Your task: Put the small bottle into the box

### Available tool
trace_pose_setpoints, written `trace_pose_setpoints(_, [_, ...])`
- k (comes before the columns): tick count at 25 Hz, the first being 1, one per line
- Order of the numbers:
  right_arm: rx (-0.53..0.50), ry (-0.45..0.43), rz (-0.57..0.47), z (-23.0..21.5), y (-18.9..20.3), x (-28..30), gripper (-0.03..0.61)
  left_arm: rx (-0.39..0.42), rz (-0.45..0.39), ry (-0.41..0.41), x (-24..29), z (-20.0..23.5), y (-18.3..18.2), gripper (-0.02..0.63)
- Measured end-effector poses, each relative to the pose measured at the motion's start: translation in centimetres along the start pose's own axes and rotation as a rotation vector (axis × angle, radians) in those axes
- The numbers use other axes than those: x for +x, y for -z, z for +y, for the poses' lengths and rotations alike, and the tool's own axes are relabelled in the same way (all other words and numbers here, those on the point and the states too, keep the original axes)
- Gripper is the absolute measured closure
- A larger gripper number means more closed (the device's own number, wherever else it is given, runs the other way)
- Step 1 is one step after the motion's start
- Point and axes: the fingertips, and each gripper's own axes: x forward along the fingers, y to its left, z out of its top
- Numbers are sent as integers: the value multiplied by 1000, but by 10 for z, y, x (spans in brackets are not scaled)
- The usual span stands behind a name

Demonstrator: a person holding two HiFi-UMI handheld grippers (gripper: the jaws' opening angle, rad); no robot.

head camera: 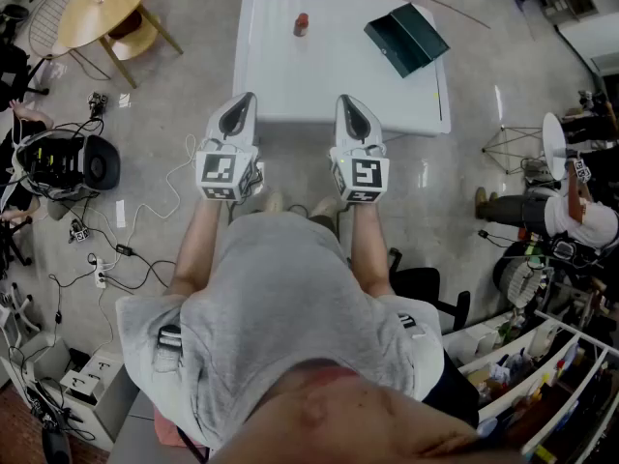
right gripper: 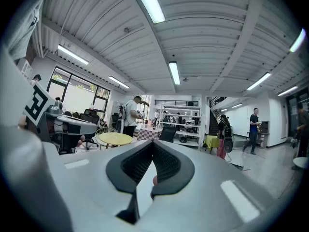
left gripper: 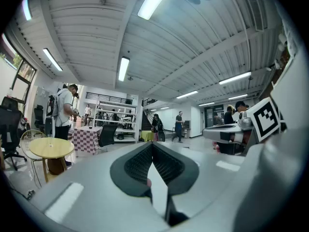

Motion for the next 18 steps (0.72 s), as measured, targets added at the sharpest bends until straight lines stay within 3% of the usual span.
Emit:
trace_pose_setpoints(10, [5, -13, 7, 4, -2, 13, 575, 4, -6, 0, 8, 9, -3, 601])
trace_pose_setpoints(18, [23, -48, 27, -18, 4, 41, 575, -2, -11, -15, 42, 6, -6, 601])
